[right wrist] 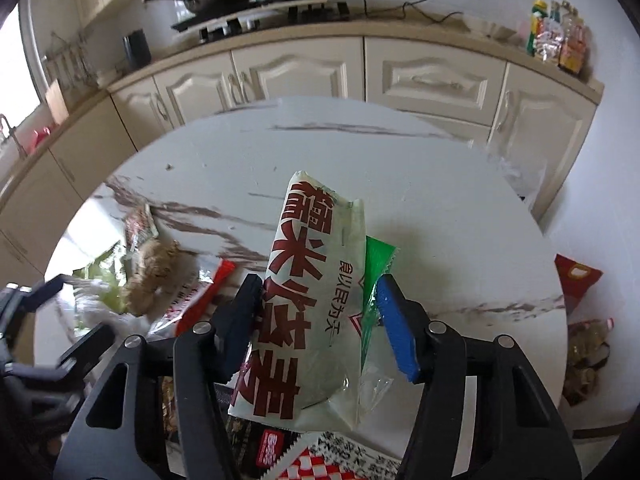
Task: Collect trash
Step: 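Grasp the white-red bread bag with the right tool while the left tool grasps the clear plastic wrap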
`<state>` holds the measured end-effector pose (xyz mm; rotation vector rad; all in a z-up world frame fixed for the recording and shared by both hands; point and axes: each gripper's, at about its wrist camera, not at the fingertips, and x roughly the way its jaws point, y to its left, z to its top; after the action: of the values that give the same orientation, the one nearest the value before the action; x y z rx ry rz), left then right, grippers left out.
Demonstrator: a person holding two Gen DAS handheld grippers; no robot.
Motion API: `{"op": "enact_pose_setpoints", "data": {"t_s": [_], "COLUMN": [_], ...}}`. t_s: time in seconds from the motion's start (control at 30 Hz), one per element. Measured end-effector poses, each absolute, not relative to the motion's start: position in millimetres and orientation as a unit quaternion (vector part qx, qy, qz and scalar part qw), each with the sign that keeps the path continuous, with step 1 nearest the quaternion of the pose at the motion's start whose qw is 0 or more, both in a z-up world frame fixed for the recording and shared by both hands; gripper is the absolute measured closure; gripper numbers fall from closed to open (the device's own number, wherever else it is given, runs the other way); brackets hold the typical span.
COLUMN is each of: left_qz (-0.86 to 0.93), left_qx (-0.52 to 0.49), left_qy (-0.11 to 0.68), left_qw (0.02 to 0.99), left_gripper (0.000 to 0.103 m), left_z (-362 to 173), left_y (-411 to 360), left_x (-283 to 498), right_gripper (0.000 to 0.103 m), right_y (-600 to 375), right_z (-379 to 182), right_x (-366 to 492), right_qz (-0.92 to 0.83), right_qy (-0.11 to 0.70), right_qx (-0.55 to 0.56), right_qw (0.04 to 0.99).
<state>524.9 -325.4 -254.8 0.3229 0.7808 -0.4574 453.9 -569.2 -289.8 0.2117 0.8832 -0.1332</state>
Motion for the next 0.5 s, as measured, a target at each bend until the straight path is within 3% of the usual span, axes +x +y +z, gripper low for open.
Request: {"op": "enact_pose_setpoints", "data": {"t_s": [0.07, 0.17, 0.5], "left_qz": [-0.245, -0.255, -0.295], "left_qx": [0.130, 0.126, 0.061], "left_qy": [0.383, 0.383, 0.356], "left_qw": [0.881, 0.879, 0.885], "left_gripper": [0.068, 0.076, 0.081], "left_z": [-256, -259, -240], "left_y": [-323, -326, -303], "left_x": [527, 527, 506], "right_gripper": [0.048, 0.048, 0.048], "right_y": [-570, -571, -554], "right_z": [-283, -274, -247], "right_x": [448, 441, 409], "right_qz": [-0.060, -0.053, -0.035], "right_qy": [0.415, 0.403, 0.372], "right_qx": [0.104, 0.107, 0.105], "right_qw": [0.902, 0.907, 0.922]}}
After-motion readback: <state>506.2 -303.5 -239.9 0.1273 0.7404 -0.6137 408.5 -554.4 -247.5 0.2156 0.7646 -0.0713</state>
